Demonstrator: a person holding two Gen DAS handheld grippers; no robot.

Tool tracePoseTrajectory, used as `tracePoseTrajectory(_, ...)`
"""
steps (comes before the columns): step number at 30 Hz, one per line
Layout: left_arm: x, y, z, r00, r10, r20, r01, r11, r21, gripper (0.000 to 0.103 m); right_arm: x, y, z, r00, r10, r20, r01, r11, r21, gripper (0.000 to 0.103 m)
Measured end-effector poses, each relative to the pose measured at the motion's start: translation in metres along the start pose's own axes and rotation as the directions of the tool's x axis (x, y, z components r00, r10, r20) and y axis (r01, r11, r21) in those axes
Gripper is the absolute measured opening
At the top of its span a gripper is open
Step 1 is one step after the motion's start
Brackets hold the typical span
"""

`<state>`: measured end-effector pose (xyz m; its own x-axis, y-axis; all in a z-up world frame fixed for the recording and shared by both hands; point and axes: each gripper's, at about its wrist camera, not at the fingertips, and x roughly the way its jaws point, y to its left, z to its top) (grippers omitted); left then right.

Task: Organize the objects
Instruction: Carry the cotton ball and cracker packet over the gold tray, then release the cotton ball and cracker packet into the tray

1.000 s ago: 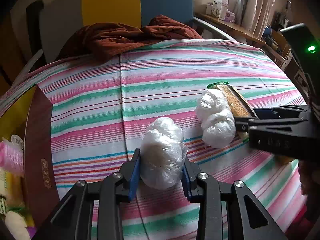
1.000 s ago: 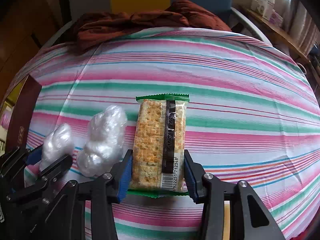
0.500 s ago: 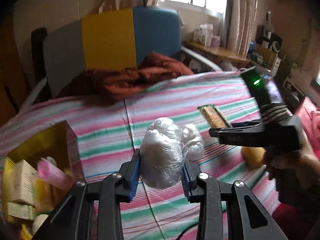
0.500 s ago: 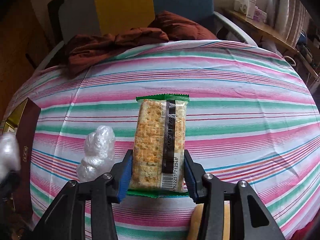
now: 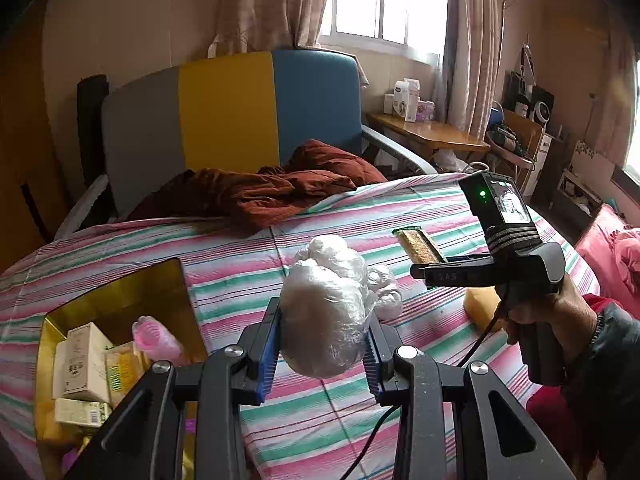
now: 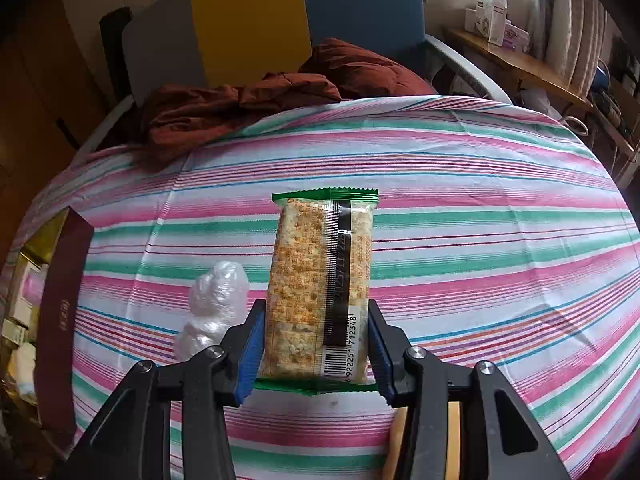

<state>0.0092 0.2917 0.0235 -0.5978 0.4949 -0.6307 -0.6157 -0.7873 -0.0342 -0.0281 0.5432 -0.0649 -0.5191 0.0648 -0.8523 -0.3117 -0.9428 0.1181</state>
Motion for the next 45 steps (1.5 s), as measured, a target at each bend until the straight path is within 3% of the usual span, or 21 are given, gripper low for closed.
tracePoseTrajectory(14, -0.020, 0.030, -0.010, 1.000, -0.006, 0.014, 0.007, 0.998, -0.057, 0.037, -0.045, 0.035, -0.004, 0.997, 0.031, 0.066, -0.031, 1.000, -0.006, 0.047)
tracePoseTrajectory(21, -0.022, 0.055, -0.021, 1.000, -0.001, -0.004, 0.000, 0.995, -0.101, 0.037, -0.073, 0.080, -0.008, 0.988, 0.118, 0.098, -0.113, 0.992, -0.058, 0.047)
tracePoseTrajectory(29, -0.035, 0.102, -0.035, 0.999, 0.037, -0.008, -0.038, 0.981, -0.189, 0.037, -0.083, 0.151, -0.026, 0.958, 0.276, 0.077, -0.264, 0.954, -0.140, 0.047)
tracePoseTrajectory(35, -0.051, 0.156, -0.053, 0.994, 0.111, -0.021, -0.112, 0.953, -0.282, 0.037, -0.078, 0.201, -0.047, 0.930, 0.367, 0.018, -0.357, 0.913, -0.200, 0.047)
tracePoseTrajectory(45, -0.082, 0.245, -0.110, 0.969, 0.226, -0.103, -0.249, 0.867, -0.431, 0.037, -0.070, 0.253, -0.073, 0.892, 0.446, -0.072, -0.448, 0.852, -0.271, 0.047)
